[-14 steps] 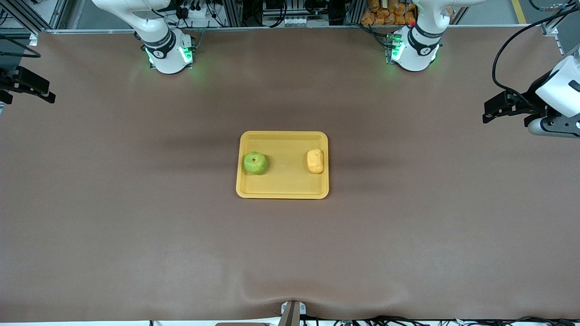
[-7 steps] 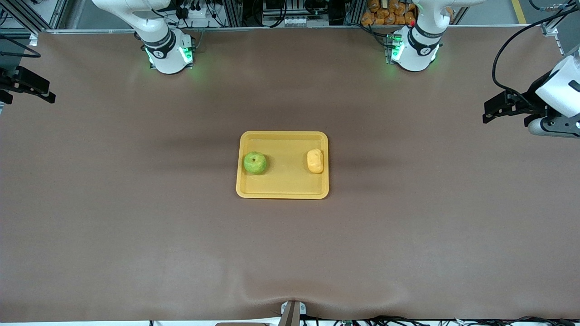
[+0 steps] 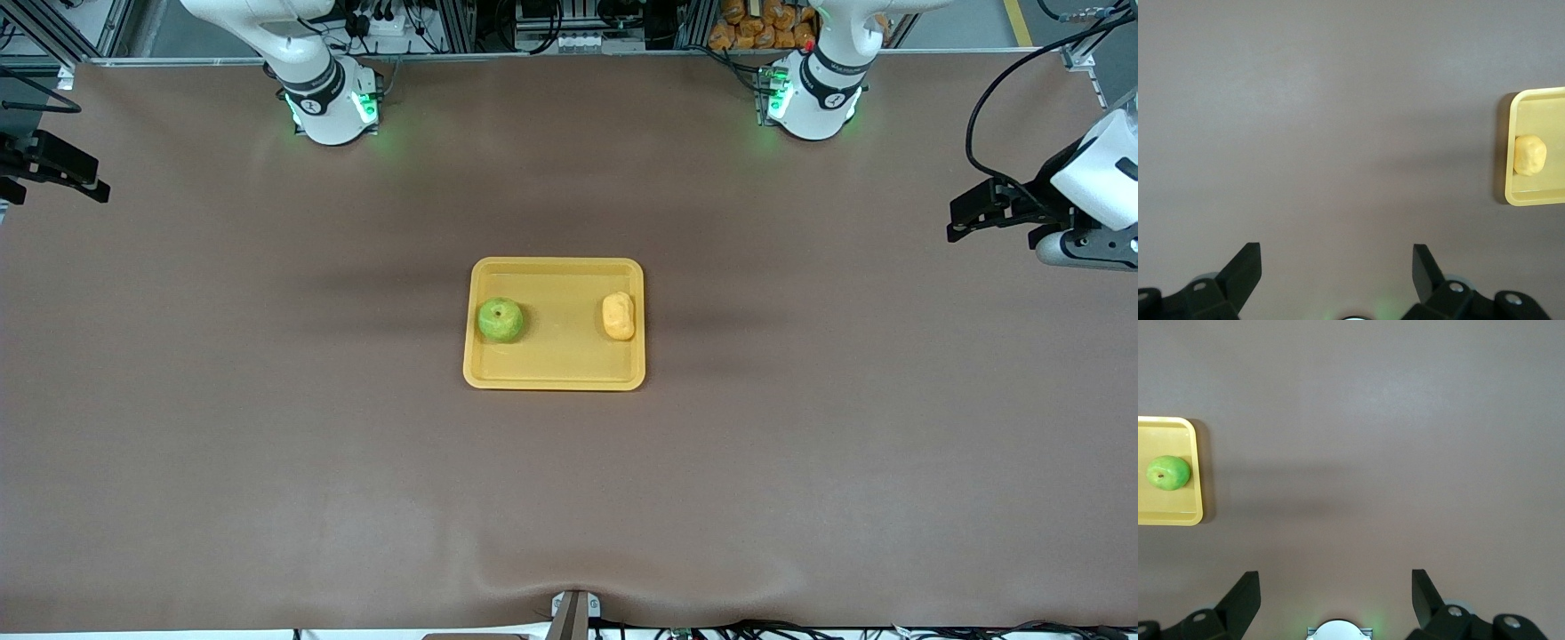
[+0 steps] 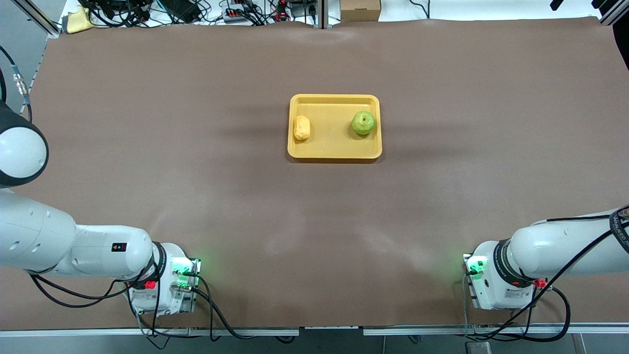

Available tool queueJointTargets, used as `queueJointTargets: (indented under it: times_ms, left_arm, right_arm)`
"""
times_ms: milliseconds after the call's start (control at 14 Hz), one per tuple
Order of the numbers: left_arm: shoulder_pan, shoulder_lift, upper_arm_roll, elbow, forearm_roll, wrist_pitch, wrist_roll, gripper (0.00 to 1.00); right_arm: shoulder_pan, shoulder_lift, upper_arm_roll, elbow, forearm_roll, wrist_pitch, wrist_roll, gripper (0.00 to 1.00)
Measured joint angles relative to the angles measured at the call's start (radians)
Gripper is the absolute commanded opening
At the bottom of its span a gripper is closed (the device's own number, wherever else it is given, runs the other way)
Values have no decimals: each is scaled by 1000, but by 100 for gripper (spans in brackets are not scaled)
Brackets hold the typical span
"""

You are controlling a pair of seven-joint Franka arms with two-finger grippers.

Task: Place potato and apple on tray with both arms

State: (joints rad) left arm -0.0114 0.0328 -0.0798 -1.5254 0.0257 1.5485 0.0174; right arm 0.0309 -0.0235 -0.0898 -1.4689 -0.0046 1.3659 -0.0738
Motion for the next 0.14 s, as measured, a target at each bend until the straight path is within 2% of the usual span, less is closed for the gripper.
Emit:
queueJointTargets:
  times_ms: [143]
  left_arm:
    - [0,0,0,0,0,0,0,100]
  right_arm:
    - [1,0,0,0,0,0,0,100]
